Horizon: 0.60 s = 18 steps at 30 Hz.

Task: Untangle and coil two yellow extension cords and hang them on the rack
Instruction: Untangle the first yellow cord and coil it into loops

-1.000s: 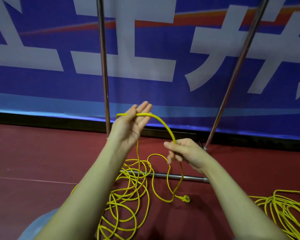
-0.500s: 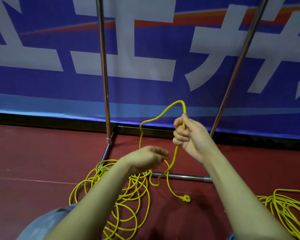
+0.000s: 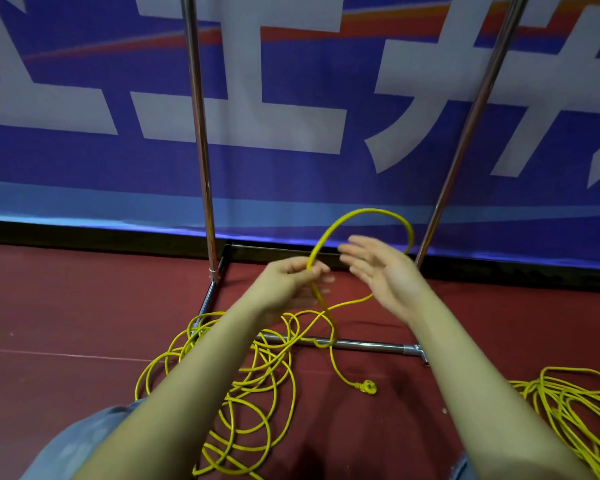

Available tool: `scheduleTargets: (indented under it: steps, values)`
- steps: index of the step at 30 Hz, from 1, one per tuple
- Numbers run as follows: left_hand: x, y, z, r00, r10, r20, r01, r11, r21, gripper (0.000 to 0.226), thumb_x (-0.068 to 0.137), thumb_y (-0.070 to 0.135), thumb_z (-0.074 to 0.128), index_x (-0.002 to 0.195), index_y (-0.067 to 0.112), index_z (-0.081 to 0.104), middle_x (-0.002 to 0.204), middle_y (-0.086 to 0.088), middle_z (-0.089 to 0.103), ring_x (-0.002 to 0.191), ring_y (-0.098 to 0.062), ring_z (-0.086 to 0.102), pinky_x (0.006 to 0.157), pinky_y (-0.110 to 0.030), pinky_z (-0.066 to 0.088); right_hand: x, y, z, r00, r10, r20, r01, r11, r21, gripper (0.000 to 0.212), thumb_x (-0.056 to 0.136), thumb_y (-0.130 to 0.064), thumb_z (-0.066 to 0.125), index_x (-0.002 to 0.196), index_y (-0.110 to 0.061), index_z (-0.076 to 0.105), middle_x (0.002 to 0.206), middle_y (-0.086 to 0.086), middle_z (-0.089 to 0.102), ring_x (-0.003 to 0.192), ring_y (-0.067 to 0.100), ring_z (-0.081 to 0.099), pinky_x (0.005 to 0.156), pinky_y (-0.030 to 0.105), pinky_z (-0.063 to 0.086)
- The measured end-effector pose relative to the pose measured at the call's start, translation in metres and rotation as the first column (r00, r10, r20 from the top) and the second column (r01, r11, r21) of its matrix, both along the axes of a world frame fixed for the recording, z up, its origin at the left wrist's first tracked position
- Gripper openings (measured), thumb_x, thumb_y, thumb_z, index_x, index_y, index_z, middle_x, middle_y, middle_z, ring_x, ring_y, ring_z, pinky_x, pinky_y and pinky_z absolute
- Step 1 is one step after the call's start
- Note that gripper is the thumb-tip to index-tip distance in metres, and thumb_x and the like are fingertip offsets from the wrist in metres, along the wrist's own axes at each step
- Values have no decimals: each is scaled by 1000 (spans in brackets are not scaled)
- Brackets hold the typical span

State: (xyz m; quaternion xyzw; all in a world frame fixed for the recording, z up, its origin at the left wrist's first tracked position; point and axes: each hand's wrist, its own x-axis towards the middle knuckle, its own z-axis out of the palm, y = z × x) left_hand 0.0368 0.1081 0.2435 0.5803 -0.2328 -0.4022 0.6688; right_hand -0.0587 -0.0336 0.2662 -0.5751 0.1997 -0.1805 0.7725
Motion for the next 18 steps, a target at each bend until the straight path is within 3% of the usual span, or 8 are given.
scheduleTargets:
  steps: [3,5,6,9,12,14,16,18]
  values:
    - [11,4,15,976,29,-214,-68,981,-179,15,97,12,45,91,12,59,82,-5,74,74,-18,72,71,-32,57,-6,11,-15,932,247,-266,-323,899,-297,44,82,19,35,118,4,55,100,7,64,91,9,59,78,11,45]
    - [16,6,22,947,68,-315,-157,951,-267,16,97,10,43,91,10,57,83,-8,74,74,-21,72,70,-34,58,-9,16,-18,846,395,-359,-517,775,-364,40,83,19,40,109,-4,57,104,7,64,94,5,60,79,10,45]
    - [18,7,24,932,92,-351,-206,931,-303,16,98,10,42,93,9,57,85,-7,74,75,-22,72,71,-35,58,-9,18,-16,836,422,-351,-537,760,-366,31,87,15,43,104,-7,57,101,8,65,90,4,62,77,10,45]
    - [23,9,23,905,154,-397,-306,883,-355,17,100,17,41,102,15,57,95,-4,72,86,-19,70,77,-35,56,-9,21,-6,894,345,-285,-432,832,-348,17,98,-4,43,91,-10,57,78,4,71,69,4,66,62,13,47]
    - [24,7,15,903,215,-372,-306,929,-207,21,101,16,35,104,14,56,113,-10,63,101,-23,60,81,-31,48,-7,24,7,957,263,-122,-288,912,-291,17,99,-10,41,92,-12,56,71,3,71,69,15,70,70,28,54]
    - [20,7,2,954,202,-223,-207,978,-2,27,96,2,32,109,9,55,115,-13,58,100,-21,57,79,-31,42,-5,25,16,984,174,37,-164,970,-177,16,99,-10,40,93,-12,55,71,4,71,72,19,71,73,33,57]
    - [11,9,-11,1000,16,4,-17,982,190,27,82,1,45,102,12,59,107,-11,59,91,-16,54,72,-27,37,-3,24,25,984,92,152,-84,994,-64,16,99,-11,39,95,-12,54,70,5,70,77,20,71,77,36,57]
    - [5,13,-19,974,-181,134,139,952,273,32,73,-2,50,99,13,62,96,-8,57,82,-13,49,66,-23,34,-2,24,30,968,41,249,-56,997,54,16,100,-13,38,97,-12,53,71,5,69,81,22,71,79,37,57]
